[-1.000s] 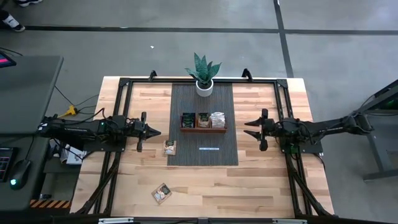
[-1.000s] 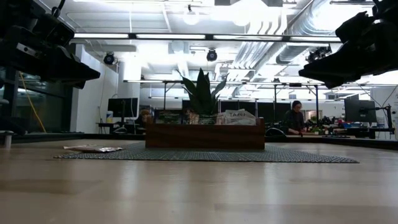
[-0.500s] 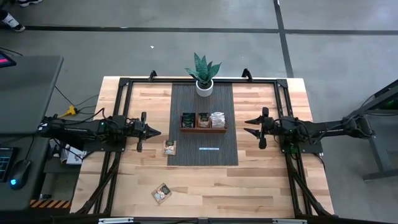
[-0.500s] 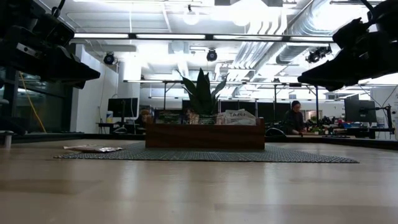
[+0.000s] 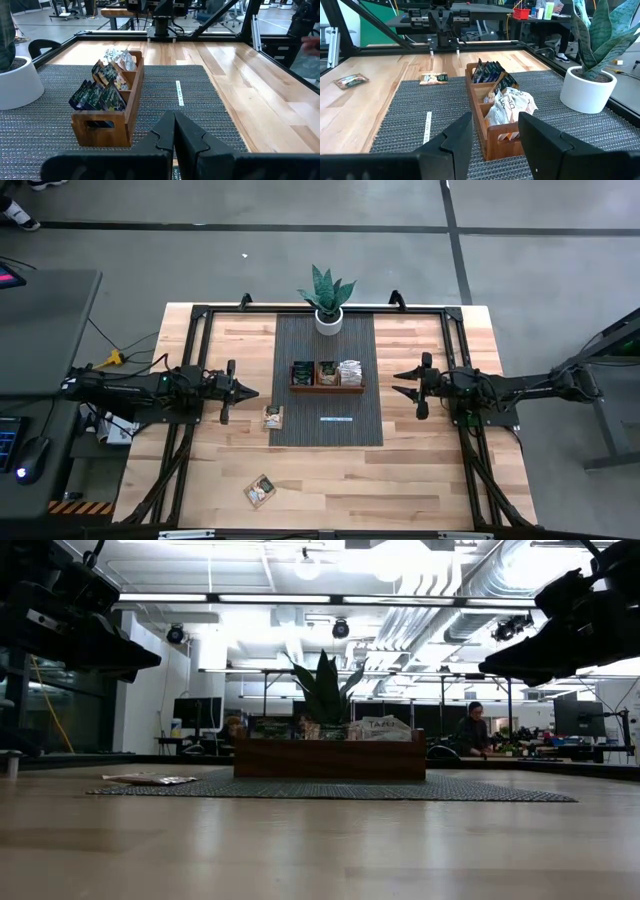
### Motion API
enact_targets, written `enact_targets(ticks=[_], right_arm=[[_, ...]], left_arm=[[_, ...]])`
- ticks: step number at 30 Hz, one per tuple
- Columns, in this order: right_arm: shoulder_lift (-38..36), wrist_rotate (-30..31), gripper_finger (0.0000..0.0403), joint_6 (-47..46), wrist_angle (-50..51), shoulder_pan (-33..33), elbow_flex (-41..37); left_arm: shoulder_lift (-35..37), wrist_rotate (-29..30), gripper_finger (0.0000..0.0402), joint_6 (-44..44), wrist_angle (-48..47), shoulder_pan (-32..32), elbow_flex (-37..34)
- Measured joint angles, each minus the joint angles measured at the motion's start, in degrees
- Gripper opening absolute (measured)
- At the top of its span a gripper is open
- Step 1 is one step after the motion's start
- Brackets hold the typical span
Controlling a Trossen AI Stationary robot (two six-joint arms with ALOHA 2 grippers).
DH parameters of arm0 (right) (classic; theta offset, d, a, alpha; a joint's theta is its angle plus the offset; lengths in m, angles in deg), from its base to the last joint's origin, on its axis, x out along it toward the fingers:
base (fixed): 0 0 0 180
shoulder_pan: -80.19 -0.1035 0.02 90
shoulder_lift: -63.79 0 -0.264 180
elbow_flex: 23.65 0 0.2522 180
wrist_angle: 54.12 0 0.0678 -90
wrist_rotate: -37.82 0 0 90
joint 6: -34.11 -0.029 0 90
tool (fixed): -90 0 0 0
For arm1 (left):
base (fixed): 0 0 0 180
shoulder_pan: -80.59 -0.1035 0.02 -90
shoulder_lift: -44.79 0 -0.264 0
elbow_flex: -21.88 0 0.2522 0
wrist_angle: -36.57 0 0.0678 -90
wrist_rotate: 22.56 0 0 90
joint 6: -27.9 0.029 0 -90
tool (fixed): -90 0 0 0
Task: Pick & Place Tea
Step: Put the brown tea bag into the middle section of the wooden organizer
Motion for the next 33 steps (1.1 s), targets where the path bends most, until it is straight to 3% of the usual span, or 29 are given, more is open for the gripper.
enact_targets(ticks=[28,33], right_arm=[[0.0,0.0,0.0154,-0.02,0.0,0.0,-0.02],[0.02,0.0,0.0156,-0.02,0.0,0.0,-0.02]], left_arm=[[0.0,1.38,0.0001,-0.23,0.2,0.0,0.0],[-0.04,-0.57,0.0001,-1.37,-0.13,0.02,0.0]])
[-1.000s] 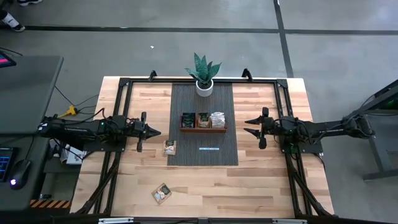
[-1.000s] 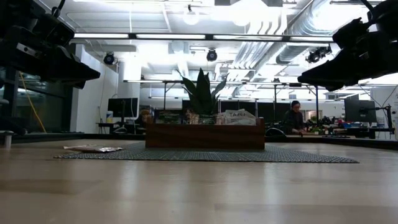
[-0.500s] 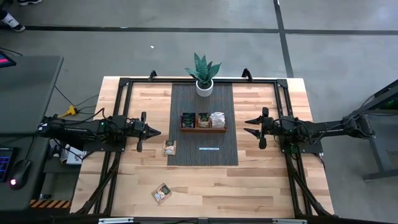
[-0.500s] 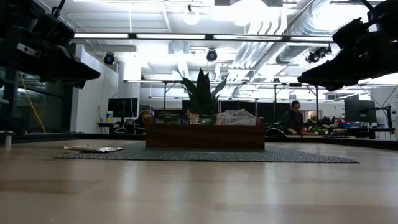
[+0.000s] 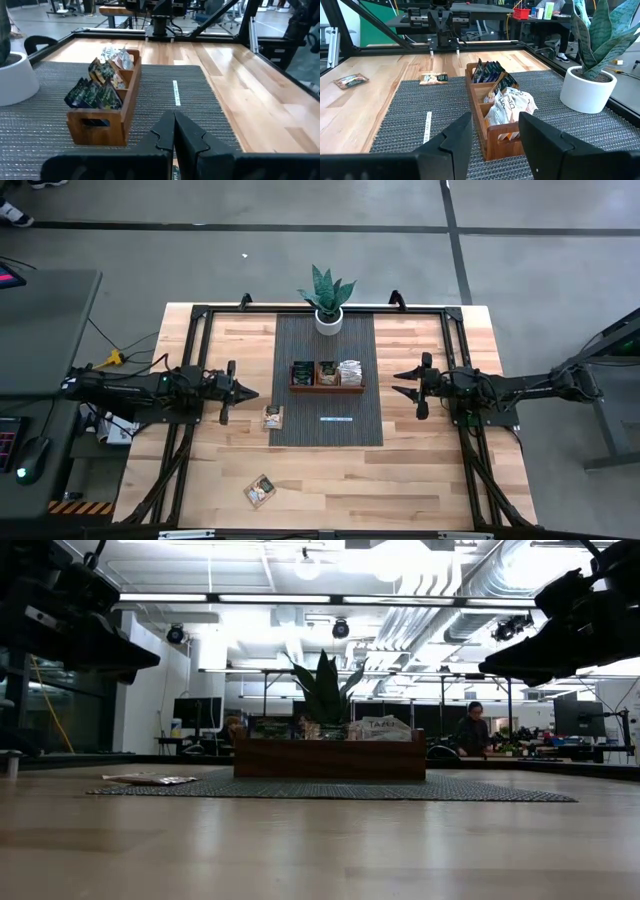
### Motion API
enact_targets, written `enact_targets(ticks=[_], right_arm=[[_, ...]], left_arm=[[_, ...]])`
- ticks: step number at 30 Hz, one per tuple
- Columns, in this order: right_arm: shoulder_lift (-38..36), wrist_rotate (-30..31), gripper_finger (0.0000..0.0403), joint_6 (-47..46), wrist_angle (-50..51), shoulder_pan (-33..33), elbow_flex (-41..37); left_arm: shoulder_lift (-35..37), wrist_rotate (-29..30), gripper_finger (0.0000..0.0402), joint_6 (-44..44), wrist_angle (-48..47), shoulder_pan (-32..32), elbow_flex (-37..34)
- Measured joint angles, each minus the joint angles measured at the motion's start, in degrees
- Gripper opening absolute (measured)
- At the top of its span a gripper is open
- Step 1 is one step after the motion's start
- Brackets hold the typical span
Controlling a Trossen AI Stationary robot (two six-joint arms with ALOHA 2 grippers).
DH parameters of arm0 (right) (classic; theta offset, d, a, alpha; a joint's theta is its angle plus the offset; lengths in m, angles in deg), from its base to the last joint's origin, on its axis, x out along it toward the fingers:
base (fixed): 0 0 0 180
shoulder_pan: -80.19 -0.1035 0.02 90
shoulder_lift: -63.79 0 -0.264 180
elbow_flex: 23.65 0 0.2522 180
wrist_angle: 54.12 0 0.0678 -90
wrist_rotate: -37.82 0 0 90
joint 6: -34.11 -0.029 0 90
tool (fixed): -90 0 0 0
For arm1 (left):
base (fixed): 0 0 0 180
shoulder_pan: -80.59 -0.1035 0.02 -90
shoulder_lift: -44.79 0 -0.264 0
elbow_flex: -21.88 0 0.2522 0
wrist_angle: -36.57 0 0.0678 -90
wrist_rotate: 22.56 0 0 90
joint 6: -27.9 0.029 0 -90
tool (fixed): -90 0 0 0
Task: Pick & Place Tea
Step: Put the brown tea bag into the middle section of the wooden organizer
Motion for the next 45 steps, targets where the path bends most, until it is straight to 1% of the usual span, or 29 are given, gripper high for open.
enact_targets(ticks=[3,10,13,15,18,22,24,30,31,35,37,39,42,45], right_arm=[[0.0,0.0,0.0158,0.0,0.0,0.0,0.0],[0.0,0.0,0.0154,0.0,0.0,0.0,-0.01],[0.0,0.0,0.0154,0.0,0.0,0.0,-0.02],[0.0,0.0,0.0154,0.0,0.02,0.01,-0.02],[0.0,0.02,0.0156,0.0,0.01,0.0,-0.02],[0.0,0.0,0.0158,0.0,0.02,0.0,-0.02],[0.0,0.0,0.0156,0.0,0.02,0.0,-0.02],[0.0,0.01,0.0156,-0.01,0.01,0.0,-0.02],[0.0,0.0,0.0157,-0.01,0.01,0.0,-0.02],[0.0,0.0,0.0157,-0.02,0.02,0.0,-0.02],[0.0,0.01,0.0155,0.0,0.0,0.0,-0.02],[0.0,0.02,0.0154,-0.02,0.0,0.01,-0.02],[0.0,0.02,0.0155,0.0,0.0,0.02,-0.02],[0.0,0.0,0.0157,-0.01,0.0,0.0,-0.02]], left_arm=[[0.0,-0.03,0.0001,-1.64,-0.07,-0.01,0.0],[-0.02,-0.12,0.0001,-1.63,-0.16,-0.02,0.0],[-0.2,0.96,0.0001,-1.57,-1.17,-0.02,0.53],[-0.91,3.43,0.0001,-1.6,-4.39,-0.02,2.39],[-1.87,4.0,0.0009,-1.63,-9.02,-0.02,6.87],[-4.68,5.98,0.0044,-3.64,-16.04,-0.02,11.89],[-7.38,7.43,0.0069,-5.21,-18.29,-0.02,13.29],[-17.82,9.63,0.0159,-13.2,-18.45,-0.04,16.2],[-20.16,8.71,0.0175,-14.46,-18.95,-0.06,16.85],[-30.01,0.83,0.0221,-15.64,-23.79,-0.04,21.44],[-35.39,-1.87,0.0231,-16.35,-25.31,-0.04,24.99],[-40.8,-3.6,0.0233,-15.82,-28.14,-0.07,28.56],[-48.02,-5.13,0.0233,-12.96,-31.33,-0.11,34.15],[-54.22,-7.99,0.0232,-9.29,-35.42,-1.96,38.39]])
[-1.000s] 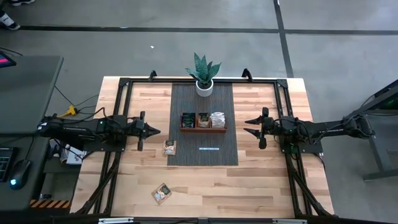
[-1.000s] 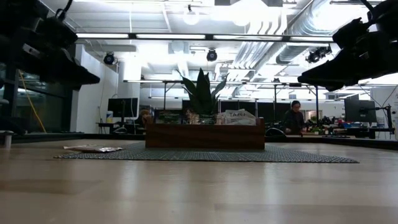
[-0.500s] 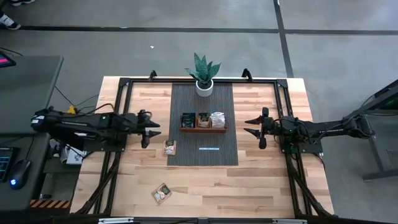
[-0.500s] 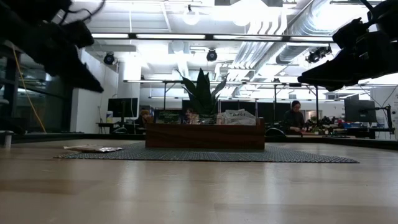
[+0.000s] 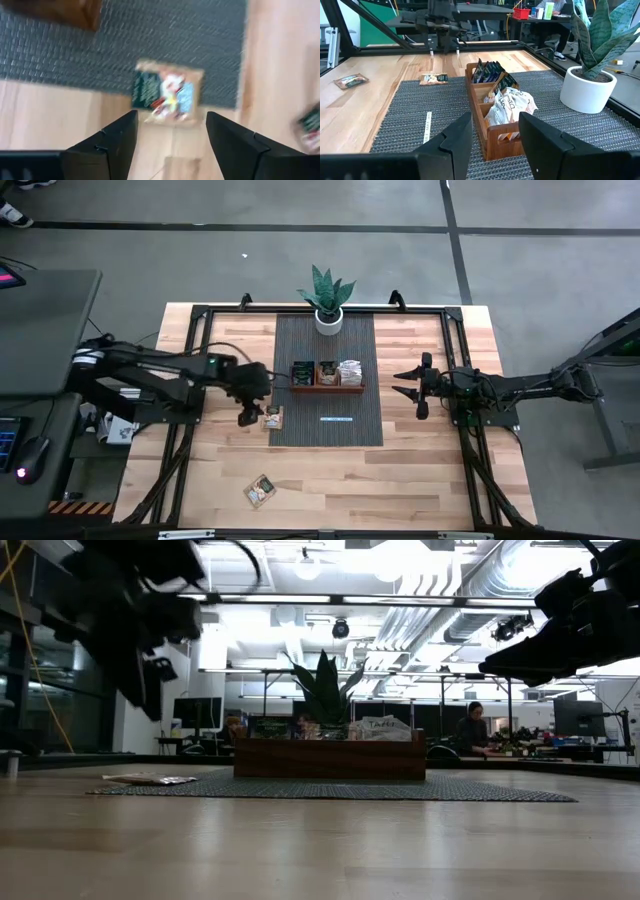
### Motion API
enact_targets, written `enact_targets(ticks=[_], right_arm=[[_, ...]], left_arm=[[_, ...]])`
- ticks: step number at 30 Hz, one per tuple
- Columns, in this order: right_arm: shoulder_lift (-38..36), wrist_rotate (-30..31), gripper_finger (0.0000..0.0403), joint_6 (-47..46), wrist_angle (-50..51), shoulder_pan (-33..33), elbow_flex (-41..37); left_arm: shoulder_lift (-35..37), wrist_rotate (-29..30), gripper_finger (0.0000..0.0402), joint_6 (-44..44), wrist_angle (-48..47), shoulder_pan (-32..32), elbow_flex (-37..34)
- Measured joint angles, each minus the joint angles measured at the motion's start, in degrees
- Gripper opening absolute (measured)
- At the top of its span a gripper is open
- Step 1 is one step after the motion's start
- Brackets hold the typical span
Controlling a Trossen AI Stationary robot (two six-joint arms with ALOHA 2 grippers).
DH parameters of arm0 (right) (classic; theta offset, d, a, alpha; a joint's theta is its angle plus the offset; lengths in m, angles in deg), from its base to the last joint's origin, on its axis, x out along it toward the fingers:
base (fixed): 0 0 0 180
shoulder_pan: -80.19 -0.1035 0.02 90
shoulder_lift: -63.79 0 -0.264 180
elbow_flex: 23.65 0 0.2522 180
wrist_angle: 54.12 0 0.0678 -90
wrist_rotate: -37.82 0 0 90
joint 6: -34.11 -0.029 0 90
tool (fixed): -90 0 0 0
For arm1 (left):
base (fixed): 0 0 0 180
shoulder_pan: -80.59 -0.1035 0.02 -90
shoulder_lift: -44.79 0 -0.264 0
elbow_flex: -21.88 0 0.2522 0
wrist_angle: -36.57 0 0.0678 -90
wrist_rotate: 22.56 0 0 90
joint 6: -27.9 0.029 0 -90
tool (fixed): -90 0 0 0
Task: Pick & Place Tea
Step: Put the brown tea bag into the middle section of the wooden organizer
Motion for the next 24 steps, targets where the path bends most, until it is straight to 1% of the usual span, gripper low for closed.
enact_targets(ticks=[2,3,6,8,13,18,21,24], right_arm=[[0.0,0.02,0.0158,0.0,0.0,0.02,0.0],[0.0,0.0,0.0158,0.0,0.0,0.0,0.0],[0.0,0.02,0.0155,0.01,0.0,0.0,0.0],[0.0,0.01,0.0154,0.0,0.0,0.0,0.0],[0.0,0.02,0.0157,-0.01,0.0,0.0,0.0],[0.0,0.0,0.0156,0.01,0.0,0.0,0.0],[0.0,0.02,0.0154,-0.01,-0.02,0.0,0.0],[0.0,0.02,0.0155,-0.01,-0.02,0.0,0.0]], left_arm=[[-3.3,-1.12,0.0232,2.54,-2.1,-1.75,1.43],[-4.77,-2.61,0.0232,3.99,-2.32,-2.96,1.83],[-7.0,-9.73,0.0232,7.9,-3.31,-7.07,2.09],[-8.02,-12.76,0.0232,10.05,-3.13,-9.64,2.81],[-9.83,-14.43,0.0232,15.33,-4.31,-14.55,4.19],[-14.45,-16.48,0.0232,18.67,-5.69,-19.03,5.26],[-17.35,-17.96,0.0232,21.16,-6.8,-20.67,6.87],[-20.7,-18.39,0.0232,22.72,-8.42,-20.94,8.79]])
